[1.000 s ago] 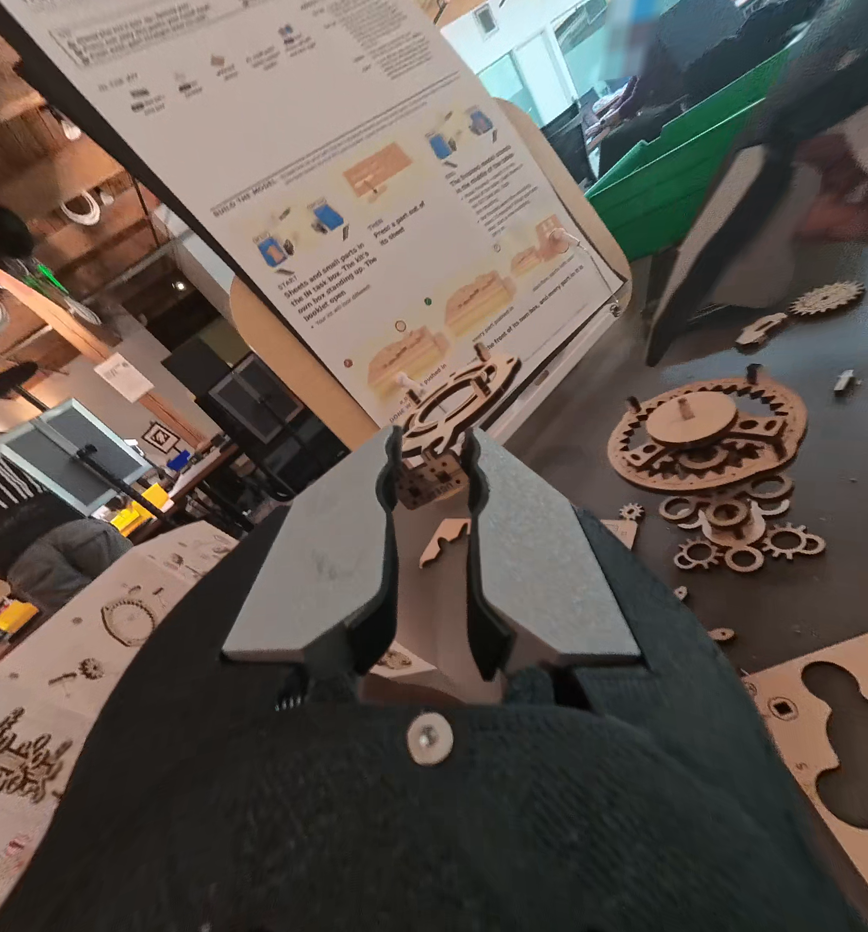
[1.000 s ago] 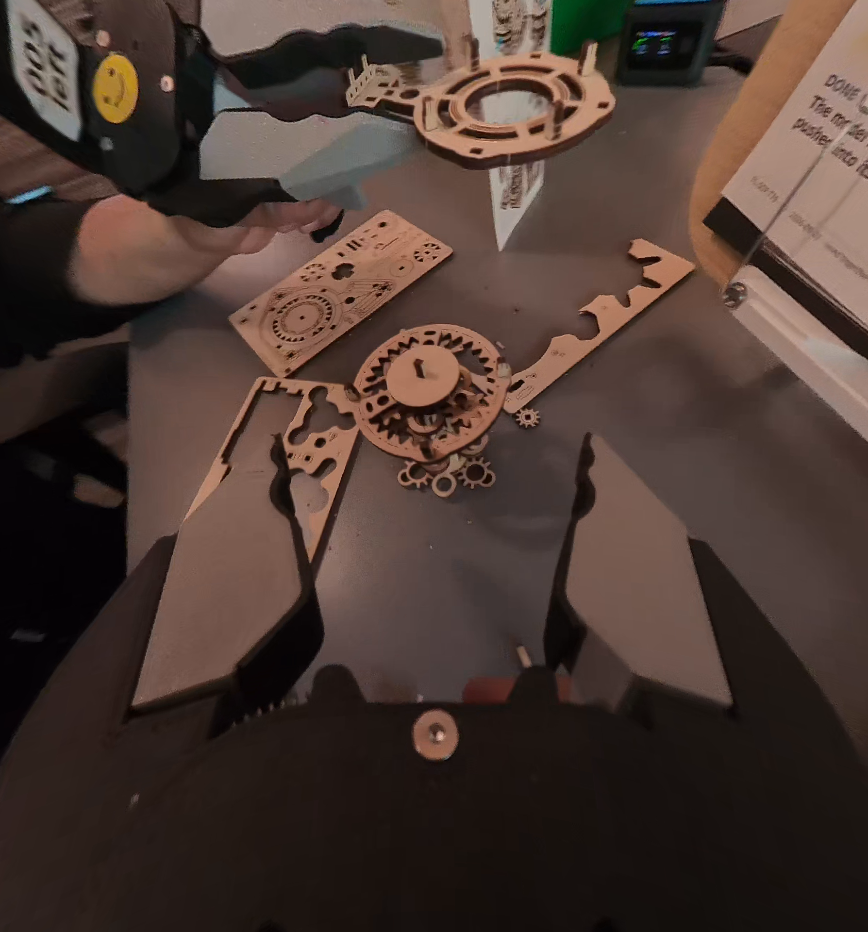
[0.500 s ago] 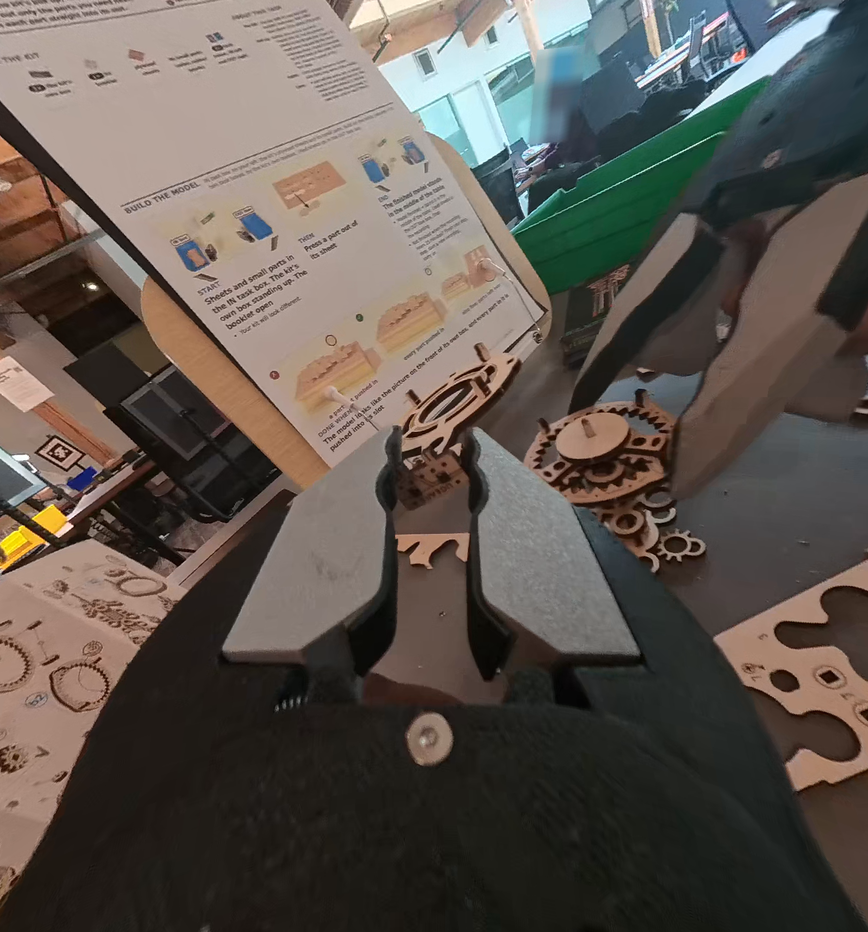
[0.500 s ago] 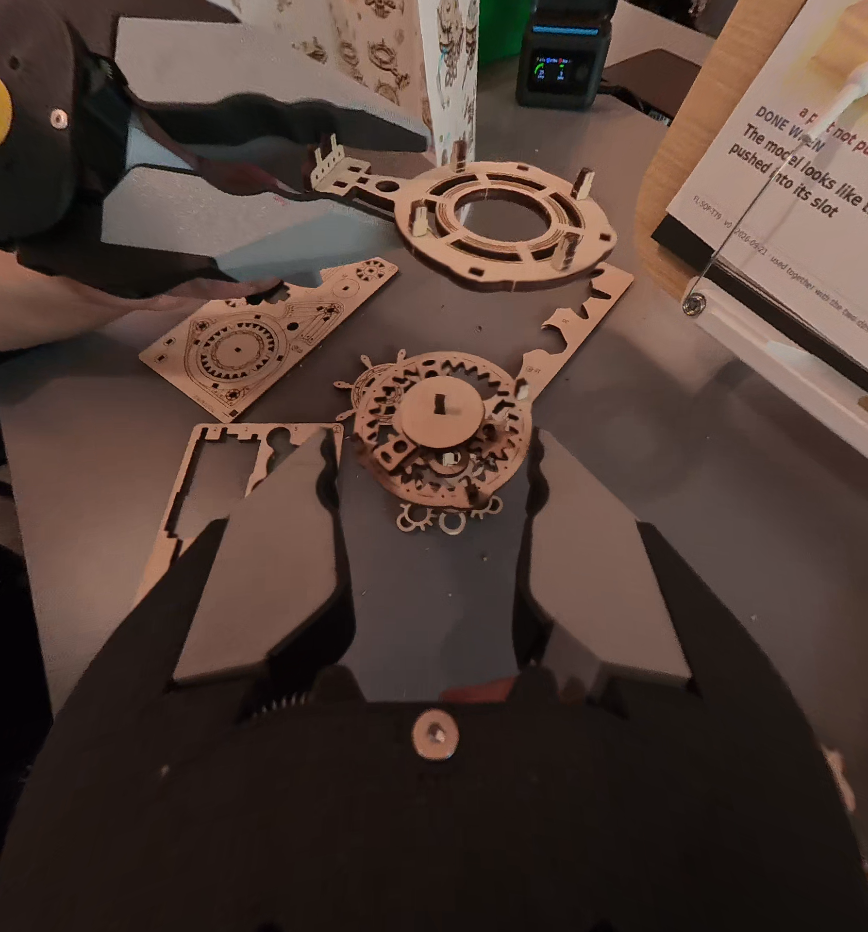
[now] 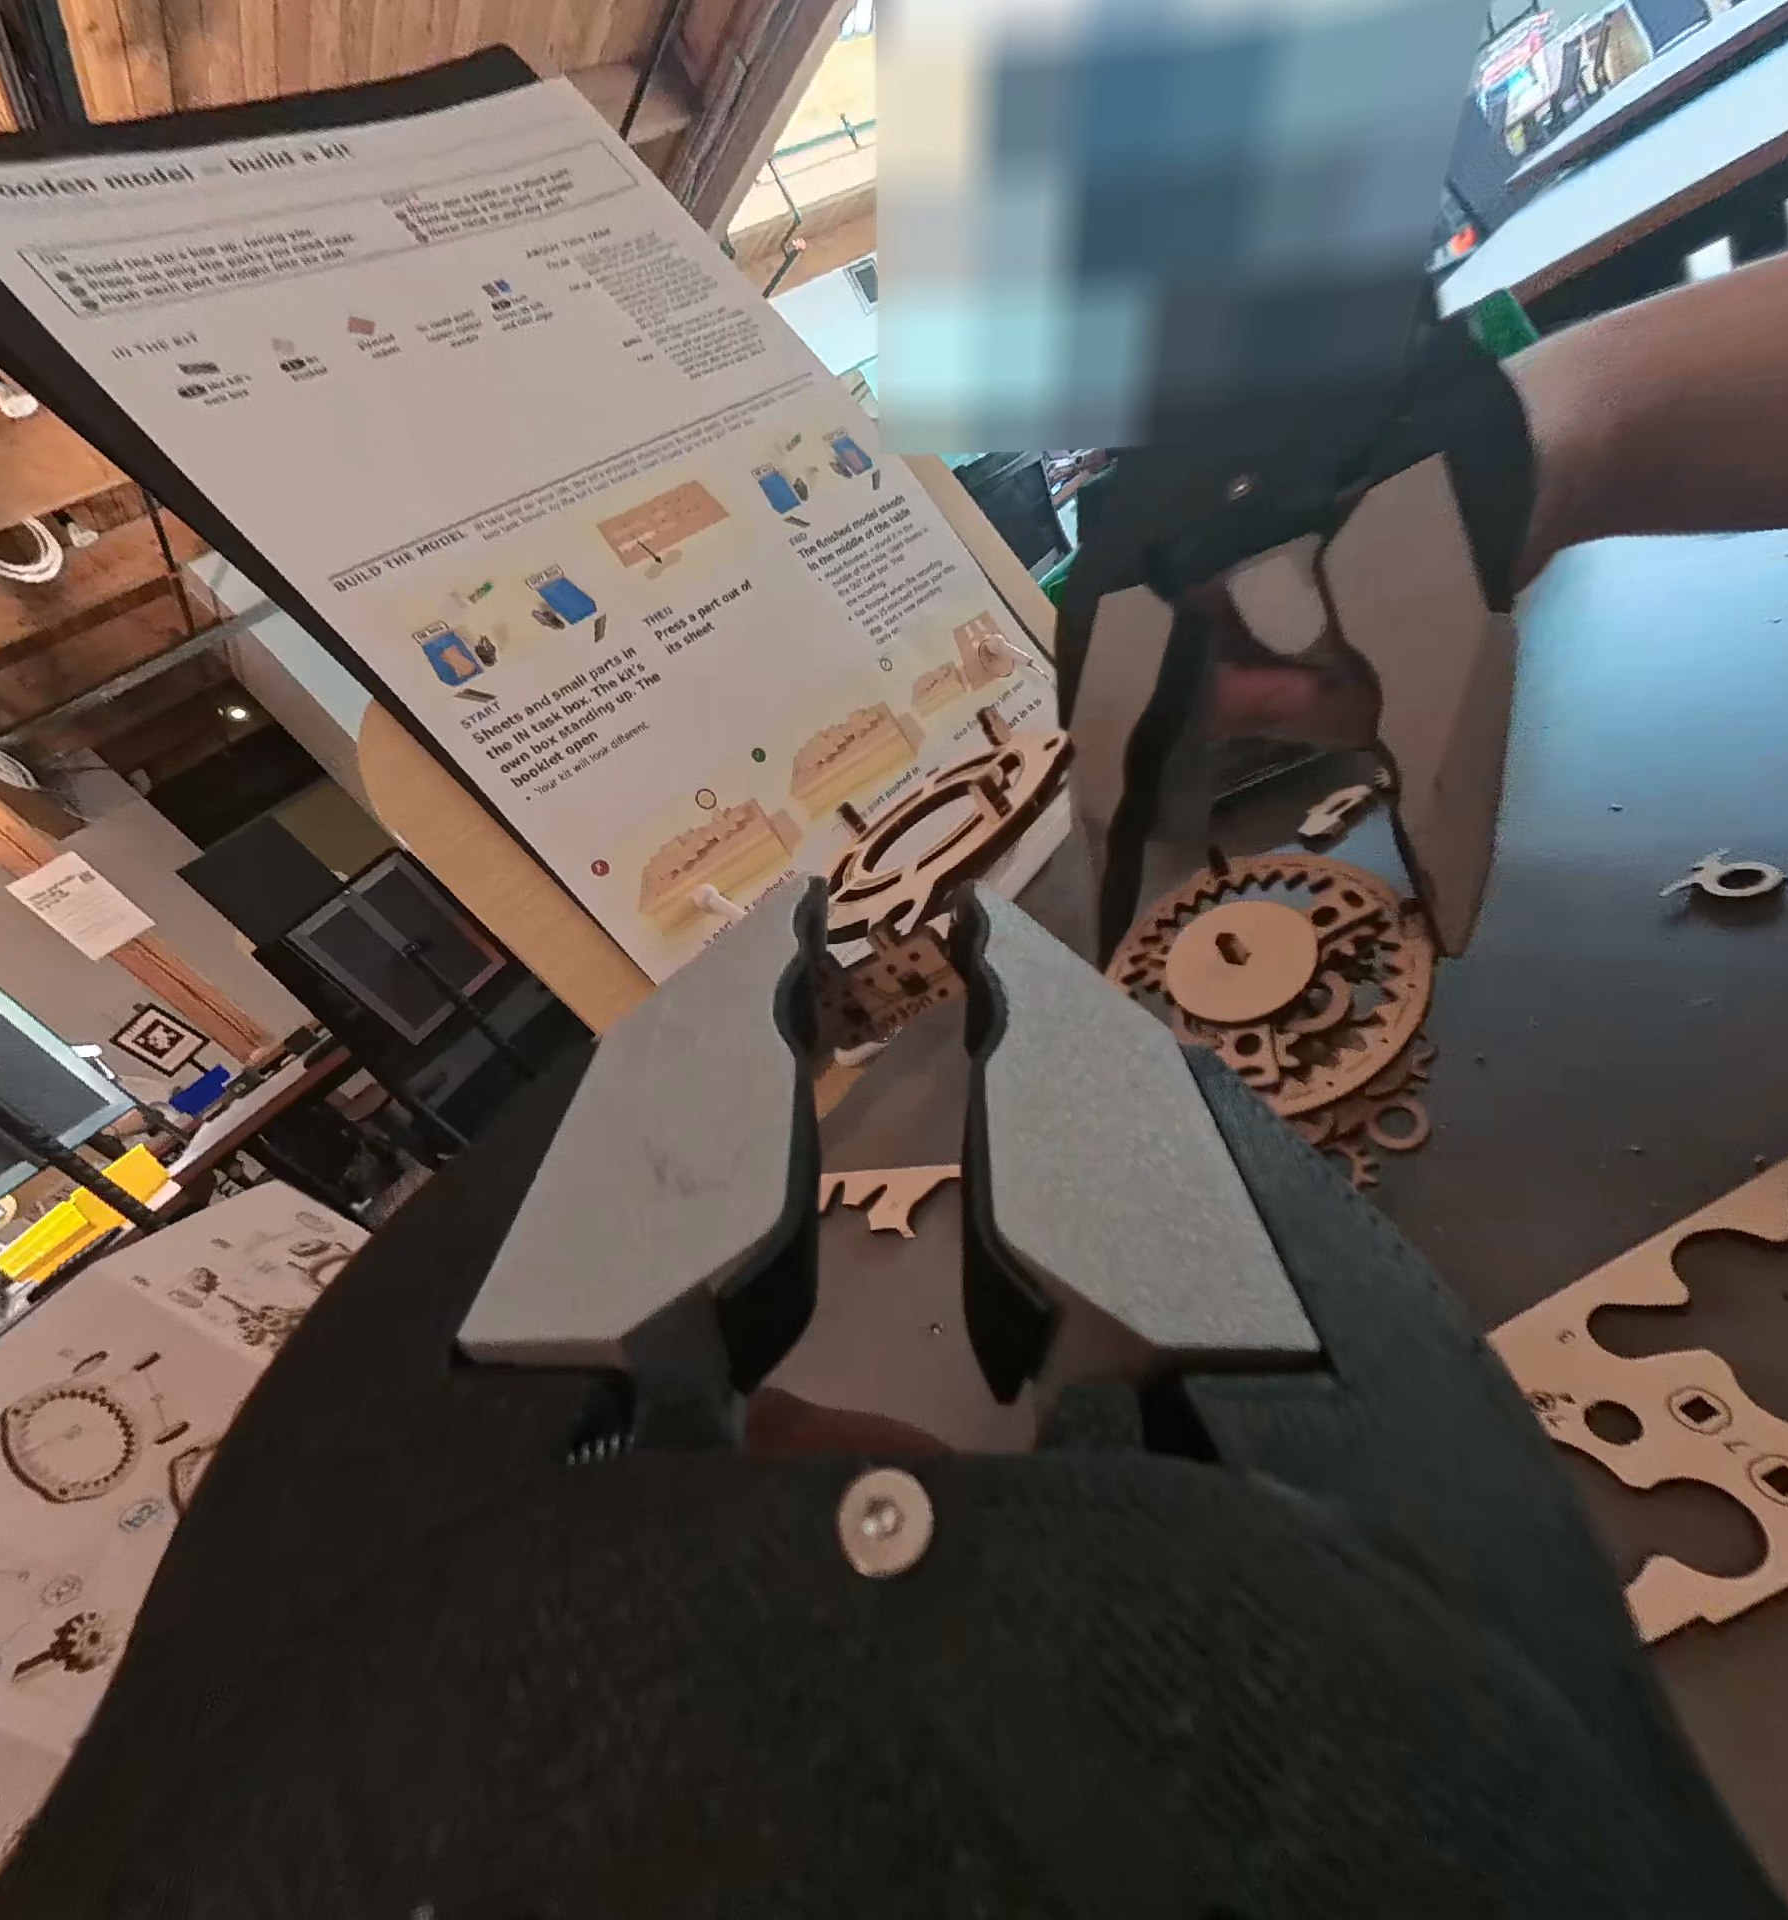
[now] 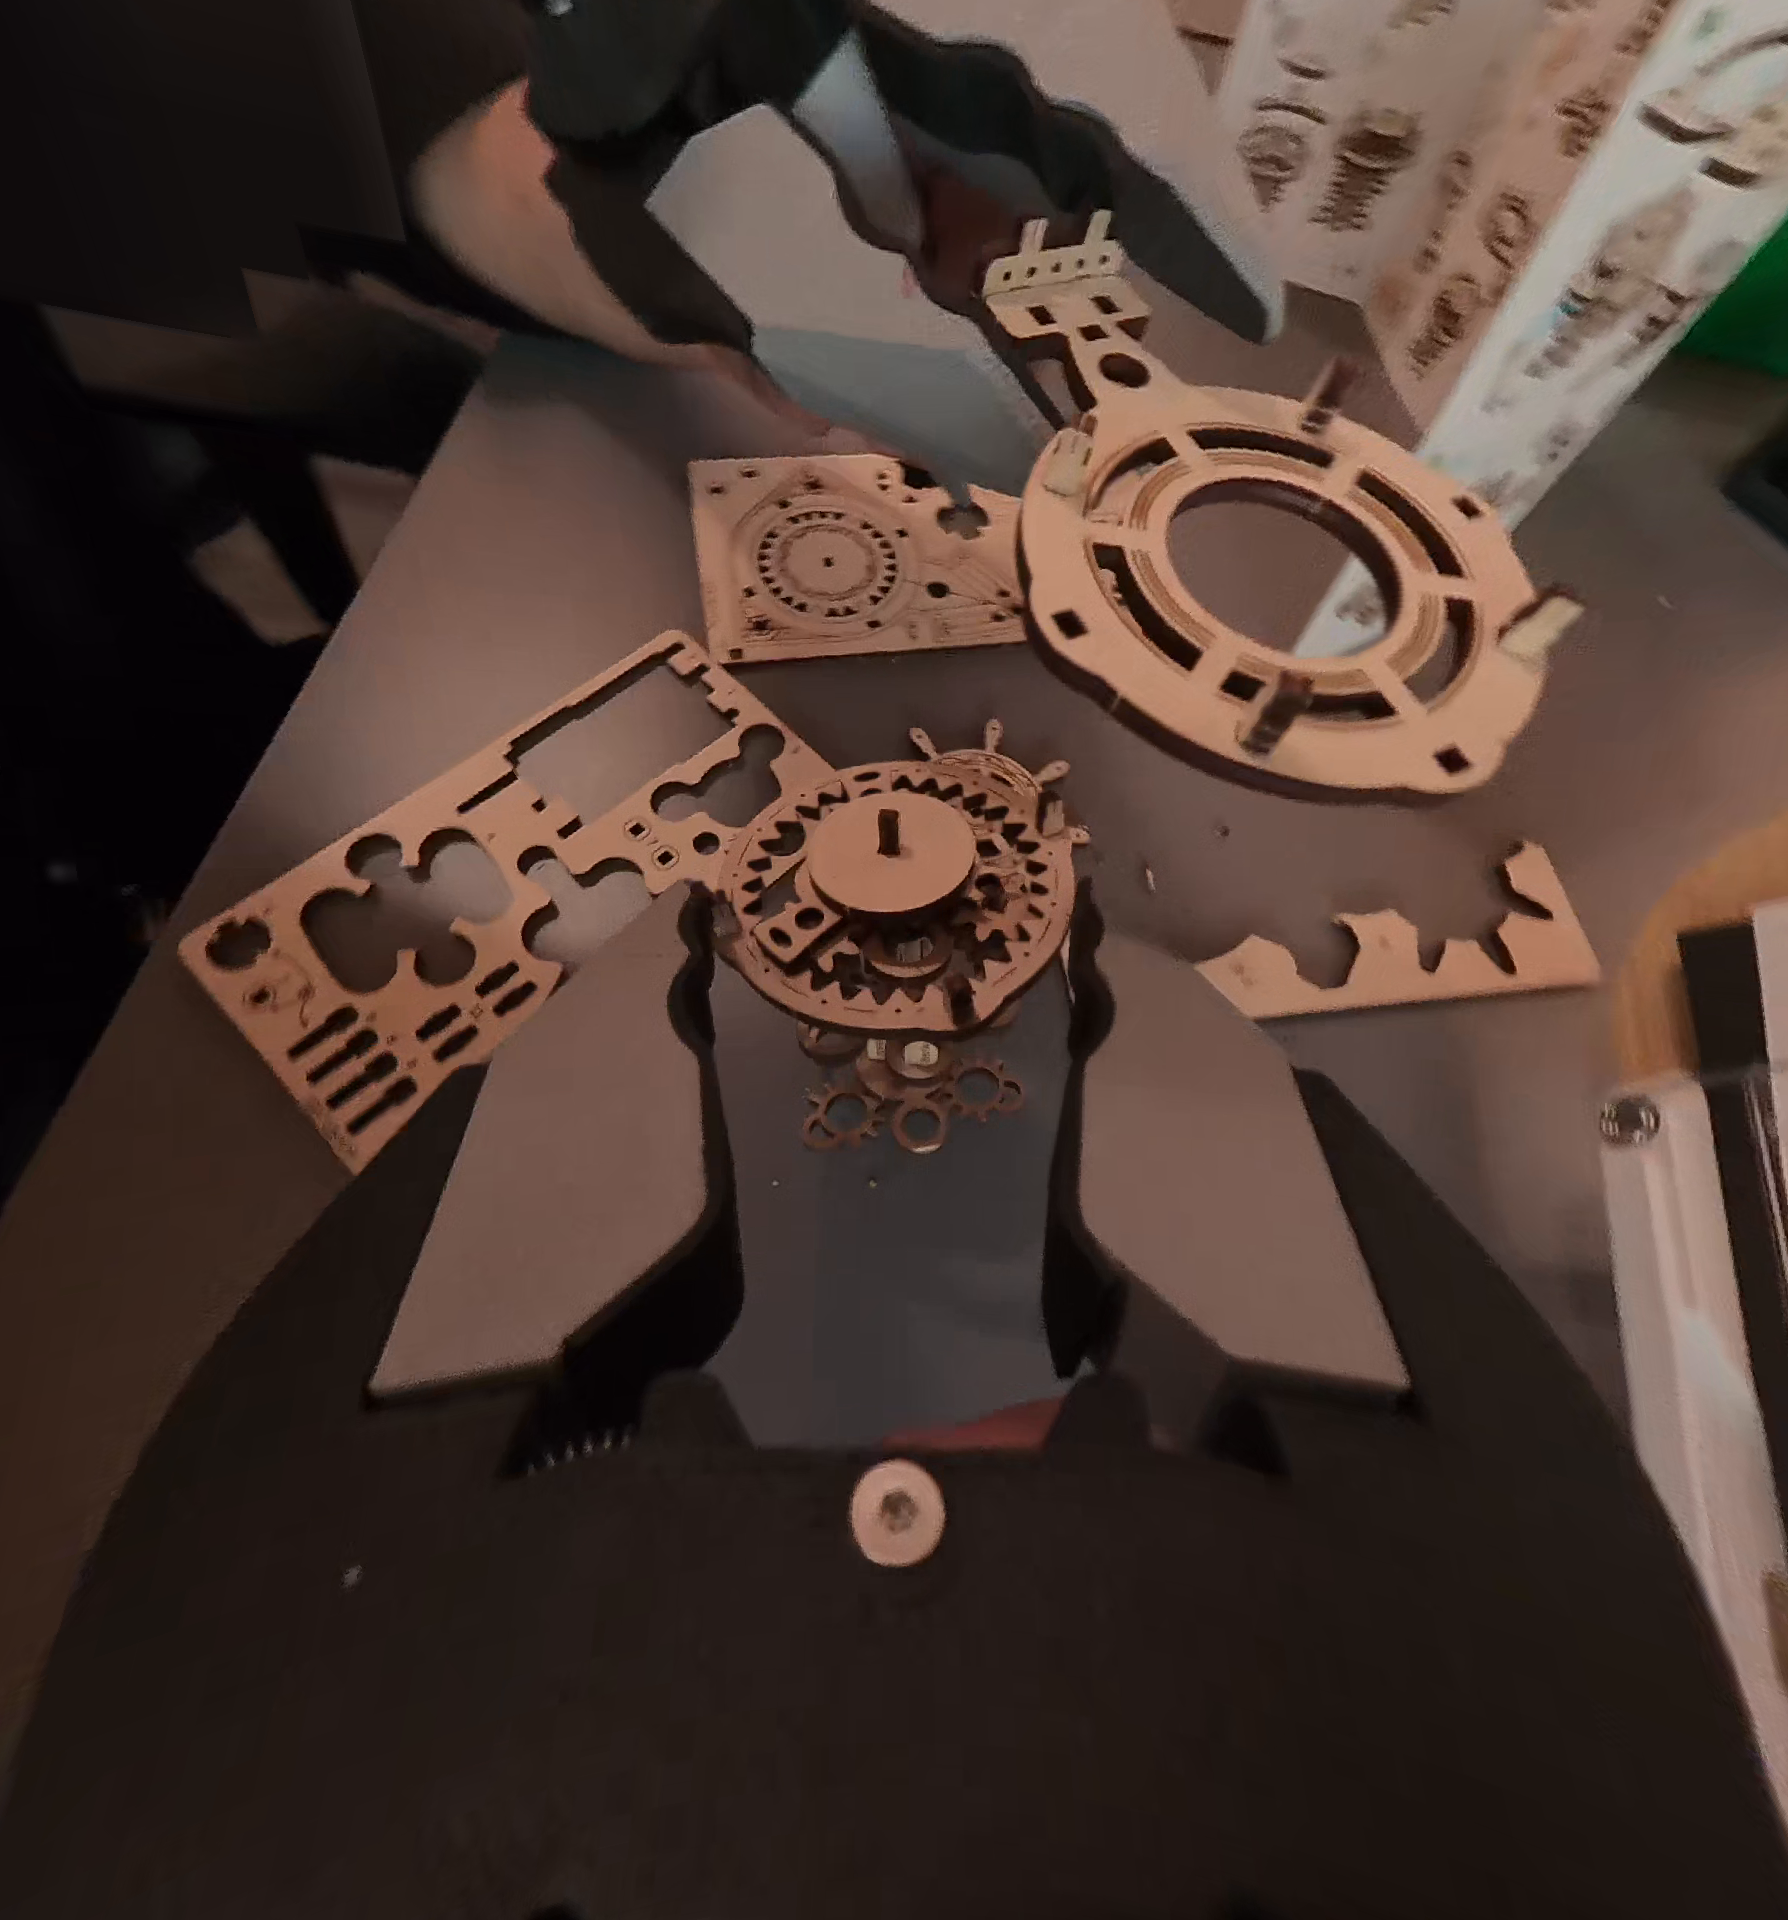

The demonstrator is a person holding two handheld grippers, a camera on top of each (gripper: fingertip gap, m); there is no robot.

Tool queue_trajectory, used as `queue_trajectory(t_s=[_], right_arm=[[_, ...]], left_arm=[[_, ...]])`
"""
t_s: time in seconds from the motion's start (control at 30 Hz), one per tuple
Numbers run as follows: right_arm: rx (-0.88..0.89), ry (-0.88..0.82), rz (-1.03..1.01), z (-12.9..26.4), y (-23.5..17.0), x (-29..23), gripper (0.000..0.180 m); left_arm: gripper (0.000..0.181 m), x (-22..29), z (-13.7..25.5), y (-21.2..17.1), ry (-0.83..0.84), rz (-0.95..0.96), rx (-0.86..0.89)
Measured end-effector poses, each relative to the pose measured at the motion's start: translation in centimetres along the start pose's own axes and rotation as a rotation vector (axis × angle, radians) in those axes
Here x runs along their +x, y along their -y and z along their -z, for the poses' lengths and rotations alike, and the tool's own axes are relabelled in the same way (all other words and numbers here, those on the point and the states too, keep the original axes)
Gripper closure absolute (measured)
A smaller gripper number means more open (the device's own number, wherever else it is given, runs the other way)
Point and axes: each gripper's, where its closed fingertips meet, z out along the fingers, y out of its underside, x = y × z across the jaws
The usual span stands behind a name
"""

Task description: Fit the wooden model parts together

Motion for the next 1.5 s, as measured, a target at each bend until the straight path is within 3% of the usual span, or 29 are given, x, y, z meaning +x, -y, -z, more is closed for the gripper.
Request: queue_trajectory(t_s=[0.2, 0.5, 0.7, 0.77, 0.83, 1.03, 1.5], right_arm=[[-0.012, 0.243, 0.031, -0.2, -0.4, 0.1, 0.113], [-0.131, 0.396, -0.037, 0.0, -1.5, 0.5, 0.107], [-0.098, 0.201, -0.025, 1.2, -1.1, 1.4, 0.104], [-0.059, 0.102, -0.025, 1.7, -0.6, 1.8, 0.098], [-0.045, 0.021, -0.053, 2.0, -0.2, 1.8, 0.081], [0.019, -0.206, -0.079, 2.0, 0.6, 1.3, 0.073], [0.032, -0.304, -0.122, 1.2, -0.5, 2.8, 0.077]], left_arm=[[0.159, 0.0, 0.0, 0.0, -0.006, 0.004, 0.001], [0.159, 0.3, 0.0, 0.0, -0.013, 0.002, -0.004], [0.159, -0.1, -0.1, -0.2, 0.016, 0.016, -0.035], [0.159, -0.2, -0.1, -0.4, 0.028, 0.007, -0.052], [0.159, -0.1, -0.2, -0.6, 0.029, 0.01, -0.068], [0.159, 0.1, -0.2, -0.4, 0.044, -0.002, -0.067], [0.158, -0.6, -0.1, -0.7, 0.108, -0.099, -0.092]])
